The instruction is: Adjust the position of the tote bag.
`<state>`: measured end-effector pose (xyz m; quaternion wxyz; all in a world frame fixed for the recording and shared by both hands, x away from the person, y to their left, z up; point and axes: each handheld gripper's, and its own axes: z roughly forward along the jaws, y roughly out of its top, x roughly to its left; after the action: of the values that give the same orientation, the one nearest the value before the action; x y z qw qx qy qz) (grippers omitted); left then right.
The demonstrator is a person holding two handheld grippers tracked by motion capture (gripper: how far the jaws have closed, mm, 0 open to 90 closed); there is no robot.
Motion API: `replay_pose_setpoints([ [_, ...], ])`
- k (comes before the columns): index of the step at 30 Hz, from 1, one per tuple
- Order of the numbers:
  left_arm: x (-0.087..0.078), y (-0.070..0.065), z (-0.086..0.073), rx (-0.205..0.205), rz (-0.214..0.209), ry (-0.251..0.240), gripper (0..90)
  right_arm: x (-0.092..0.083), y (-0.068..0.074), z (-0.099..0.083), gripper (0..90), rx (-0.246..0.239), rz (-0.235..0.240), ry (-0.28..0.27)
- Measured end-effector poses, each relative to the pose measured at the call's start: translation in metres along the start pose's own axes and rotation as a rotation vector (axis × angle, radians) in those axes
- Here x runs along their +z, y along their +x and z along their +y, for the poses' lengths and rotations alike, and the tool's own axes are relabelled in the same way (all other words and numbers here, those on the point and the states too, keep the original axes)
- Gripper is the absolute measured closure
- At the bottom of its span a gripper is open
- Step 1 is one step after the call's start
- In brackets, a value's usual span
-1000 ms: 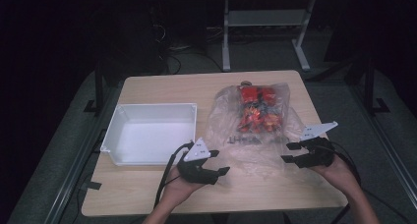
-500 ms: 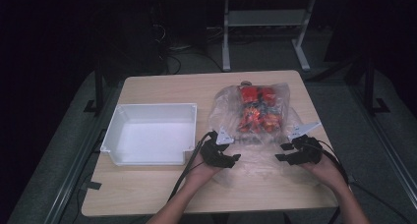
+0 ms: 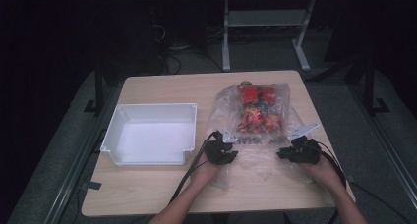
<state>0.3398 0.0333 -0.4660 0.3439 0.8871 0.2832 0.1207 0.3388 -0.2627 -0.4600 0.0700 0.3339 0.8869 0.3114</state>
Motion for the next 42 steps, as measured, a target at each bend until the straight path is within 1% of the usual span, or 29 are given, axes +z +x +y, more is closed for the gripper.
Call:
replay_pose_setpoints([
  [1,0.0,0.0,0.0,0.0,0.0,0.0,72.5,0.0,0.0,0.0,80.9,0.0,0.0,0.0],
  [2,0.0,-0.001,0.0,0.011,-0.02,-0.004,74.5,0.0,0.001,0.0,86.2,0.002,-0.001,0.002],
  [3,0.0,-0.001,0.0,0.011,-0.02,-0.004,76.2,0.001,0.001,0.0,87.8,0.0,-0.001,0.001],
  [4,0.0,-0.001,0.0,0.022,-0.021,-0.003,77.7,0.001,0.001,0.0,89.1,-0.003,0.004,0.001],
  [5,0.0,-0.002,0.0,0.027,-0.023,-0.005,80.1,0.001,0.001,0.001,89.8,-0.01,0.007,0.002],
  [6,0.0,-0.004,-0.001,0.043,-0.026,-0.005,81.8,0.001,0.002,0.001,89.9,-0.003,0.011,0.005],
  [7,0.0,-0.004,-0.001,0.043,-0.026,-0.005,84.2,0.001,0.002,0.001,89.9,-0.003,0.011,0.005],
  [8,-0.001,-0.005,-0.001,0.057,-0.031,-0.004,86.4,0.001,0.003,0.0,90.0,0.01,0.031,0.005],
  [10,-0.001,-0.006,-0.001,0.063,-0.035,0.0,88.8,0.001,0.003,0.0,90.0,0.005,0.04,0.003],
  [11,-0.003,-0.009,-0.001,0.078,-0.045,0.006,89.5,0.0,0.007,-0.001,90.0,-0.003,0.064,0.002],
  [13,-0.007,-0.011,-0.002,0.097,-0.055,0.017,89.8,-0.001,0.009,-0.003,90.0,-0.014,0.072,0.007],
  [14,-0.007,-0.011,-0.002,0.097,-0.055,0.017,89.9,-0.001,0.009,-0.003,90.0,-0.014,0.072,0.007],
  [15,-0.013,-0.014,-0.004,0.112,-0.065,0.016,89.9,-0.003,0.012,-0.005,90.0,-0.019,0.094,0.006],
  [18,-0.018,-0.018,-0.006,0.119,-0.073,0.014,90.0,-0.006,0.015,-0.007,90.0,-0.035,0.099,0.011],
  [21,-0.028,-0.025,-0.011,0.115,-0.116,0.006,90.0,-0.012,0.021,-0.011,90.0,-0.052,0.114,0.009],
  [23,-0.03,-0.027,-0.013,0.116,-0.126,0.003,90.0,-0.013,0.023,-0.012,90.0,-0.062,0.119,0.003],
  [25,-0.036,-0.033,-0.017,0.127,-0.151,0.002,90.0,-0.019,0.03,-0.014,90.0,-0.081,0.128,0.0],
  [27,-0.038,-0.035,-0.019,0.129,-0.157,0.002,90.0,-0.021,0.033,-0.015,90.0,-0.084,0.132,0.001],
  [28,-0.043,-0.04,-0.024,0.131,-0.174,-0.002,90.0,-0.025,0.039,-0.017,90.0,-0.098,0.141,-0.002],
  [29,-0.043,-0.04,-0.024,0.131,-0.174,-0.002,90.0,-0.025,0.039,-0.017,90.0,-0.098,0.141,-0.002],
  [30,-0.046,-0.043,-0.026,0.133,-0.183,0.0,90.0,-0.029,0.046,-0.019,90.0,-0.123,0.144,-0.002],
  [31,-0.048,-0.045,-0.029,0.138,-0.188,0.002,90.0,-0.029,0.046,-0.019,90.0,-0.123,0.144,-0.002],
  [33,-0.055,-0.053,-0.037,0.144,-0.212,0.005,90.0,-0.035,0.057,-0.024,90.0,-0.149,0.154,0.003],
  [34,-0.055,-0.053,-0.037,0.144,-0.212,0.005,90.0,-0.037,0.061,-0.025,90.0,-0.154,0.158,0.004],
  [35,-0.061,-0.058,-0.043,0.15,-0.229,0.015,90.0,-0.04,0.065,-0.027,90.0,-0.165,0.164,0.006],
  [36,-0.061,-0.058,-0.043,0.15,-0.229,0.015,90.0,-0.04,0.065,-0.027,90.0,-0.165,0.164,0.006],
  [37,-0.067,-0.062,-0.049,0.15,-0.246,0.014,90.0,-0.043,0.072,-0.031,90.0,-0.179,0.166,0.015],
  [40,-0.073,-0.067,-0.054,0.144,-0.255,0.001,90.0,-0.045,0.077,-0.034,90.0,-0.186,0.174,0.018],
  [42,-0.077,-0.072,-0.056,0.151,-0.256,-0.009,90.0,-0.047,0.084,-0.037,90.0,-0.183,0.179,0.015],
])
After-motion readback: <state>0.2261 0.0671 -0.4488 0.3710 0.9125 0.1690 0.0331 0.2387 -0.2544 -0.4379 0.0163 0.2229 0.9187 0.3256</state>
